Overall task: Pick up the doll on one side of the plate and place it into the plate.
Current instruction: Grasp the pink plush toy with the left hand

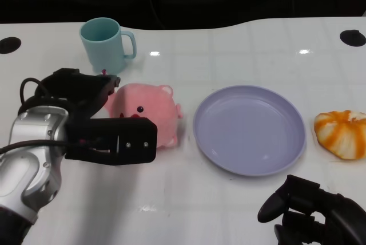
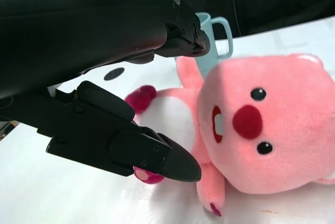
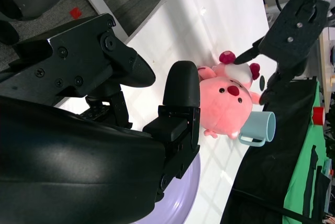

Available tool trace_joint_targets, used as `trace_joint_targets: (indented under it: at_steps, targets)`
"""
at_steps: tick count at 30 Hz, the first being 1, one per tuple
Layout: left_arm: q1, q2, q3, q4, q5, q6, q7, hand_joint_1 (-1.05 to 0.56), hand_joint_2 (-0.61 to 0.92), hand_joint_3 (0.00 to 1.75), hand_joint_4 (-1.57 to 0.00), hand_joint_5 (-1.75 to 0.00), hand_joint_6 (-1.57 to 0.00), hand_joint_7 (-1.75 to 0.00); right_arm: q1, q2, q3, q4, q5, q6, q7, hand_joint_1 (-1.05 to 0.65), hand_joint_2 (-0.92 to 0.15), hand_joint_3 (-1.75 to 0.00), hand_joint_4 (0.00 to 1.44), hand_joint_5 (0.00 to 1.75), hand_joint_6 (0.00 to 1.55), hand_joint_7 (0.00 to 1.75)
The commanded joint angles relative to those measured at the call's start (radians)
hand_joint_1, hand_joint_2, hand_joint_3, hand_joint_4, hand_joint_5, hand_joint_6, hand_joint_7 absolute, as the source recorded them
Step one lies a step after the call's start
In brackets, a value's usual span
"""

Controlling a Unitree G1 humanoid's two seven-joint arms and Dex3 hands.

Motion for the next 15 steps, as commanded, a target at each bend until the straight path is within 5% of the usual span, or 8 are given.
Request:
trace_joint_targets:
  at_steps: [1, 15]
  targets:
    - [-0.038, -0.01, -0.015, 0.084, -0.007, -0.019, 0.034, -0.72, 0.9, 0.0, -0.01, -0.3, -0.21, 0.0, 0.007, -0.006, -0.011, -0.015, 0.006, 0.012, -0.005, -0.12, -0.66, -1.04, 0.64, 1.75, 0.48, 1.41]
    - [-0.152, -0.098, -0.083, 0.469, -0.054, -0.107, 0.167, -0.68, 0.88, 0.0, -0.07, -0.25, -0.25, -0.01, 0.013, -0.004, -0.005, -0.026, 0.007, 0.026, -0.01, -0.11, -0.66, -1.05, 0.65, 1.75, 0.5, 1.41]
